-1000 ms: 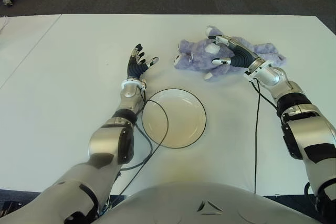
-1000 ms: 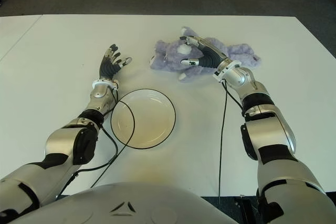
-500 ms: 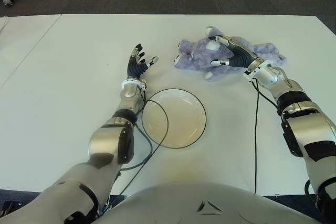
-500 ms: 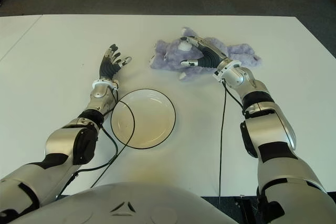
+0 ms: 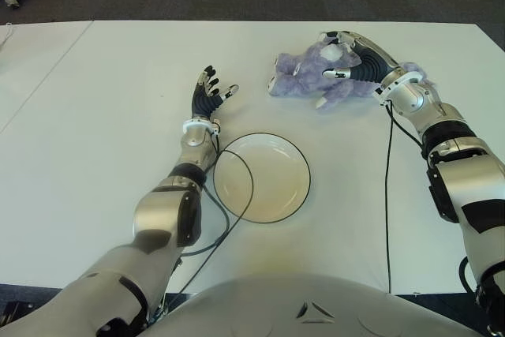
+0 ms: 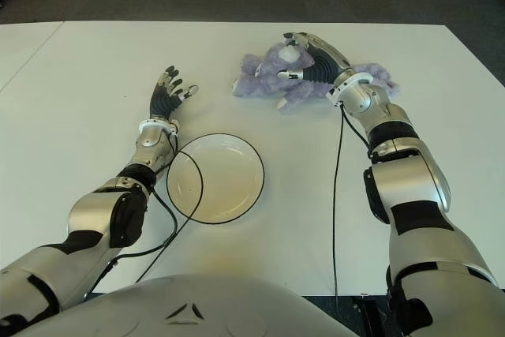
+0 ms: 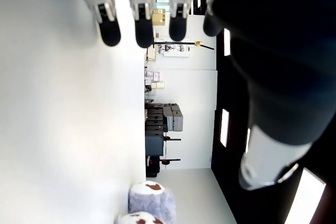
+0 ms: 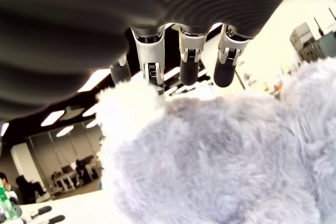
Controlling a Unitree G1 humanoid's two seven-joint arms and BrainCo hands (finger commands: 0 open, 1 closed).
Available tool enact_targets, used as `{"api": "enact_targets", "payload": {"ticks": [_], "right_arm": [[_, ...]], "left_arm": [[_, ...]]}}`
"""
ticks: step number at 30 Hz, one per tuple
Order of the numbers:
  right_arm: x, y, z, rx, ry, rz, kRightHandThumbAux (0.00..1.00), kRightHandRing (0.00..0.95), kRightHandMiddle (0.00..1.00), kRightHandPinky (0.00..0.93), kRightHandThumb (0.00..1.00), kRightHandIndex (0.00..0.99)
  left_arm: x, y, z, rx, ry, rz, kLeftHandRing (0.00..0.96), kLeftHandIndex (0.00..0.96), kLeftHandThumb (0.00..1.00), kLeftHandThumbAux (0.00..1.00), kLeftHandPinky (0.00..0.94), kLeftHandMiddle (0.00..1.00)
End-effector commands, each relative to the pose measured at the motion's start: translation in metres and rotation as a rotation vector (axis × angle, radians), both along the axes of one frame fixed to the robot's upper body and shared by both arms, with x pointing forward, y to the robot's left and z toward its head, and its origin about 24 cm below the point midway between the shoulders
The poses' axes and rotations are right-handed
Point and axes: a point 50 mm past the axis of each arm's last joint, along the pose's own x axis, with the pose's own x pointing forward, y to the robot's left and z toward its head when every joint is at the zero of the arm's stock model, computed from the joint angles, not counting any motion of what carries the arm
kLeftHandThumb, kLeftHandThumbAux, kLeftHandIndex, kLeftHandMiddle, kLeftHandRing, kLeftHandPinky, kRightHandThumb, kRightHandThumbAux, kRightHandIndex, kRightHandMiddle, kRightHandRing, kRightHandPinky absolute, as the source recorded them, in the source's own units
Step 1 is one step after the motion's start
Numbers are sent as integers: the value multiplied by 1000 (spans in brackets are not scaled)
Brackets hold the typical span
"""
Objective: Put the doll into the plate.
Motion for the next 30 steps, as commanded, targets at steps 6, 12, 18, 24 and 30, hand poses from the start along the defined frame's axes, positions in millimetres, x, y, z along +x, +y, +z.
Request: {"api": "enact_targets", "payload": {"ticks": [6, 12, 18, 24, 30], "right_arm": [[2, -3, 4, -20, -30, -34, 346, 0, 0, 0, 77, 0], [3, -7, 5, -5, -26, -52, 342, 0, 0, 0, 75, 0], [3, -8, 6, 9, -26, -61, 348, 0, 0, 0, 63, 0], [4, -10, 9, 30, -37, -73, 359, 0, 0, 0, 60, 0], [5, -13, 12, 50, -37, -94, 374, 0, 0, 0, 75, 5]], "left_arm": [[-50, -2, -66, -21, 344, 12, 101, 4, 1, 771, 121, 82], [-50, -2, -66, -13, 339, 8, 105, 12, 3, 751, 128, 89], [-50, -1, -66, -9, 339, 7, 104, 9, 4, 744, 127, 91], [-49, -1, -66, -21, 340, 8, 95, 10, 0, 752, 120, 88], [-50, -2, -66, -23, 343, 18, 97, 8, 0, 761, 126, 87]]}}
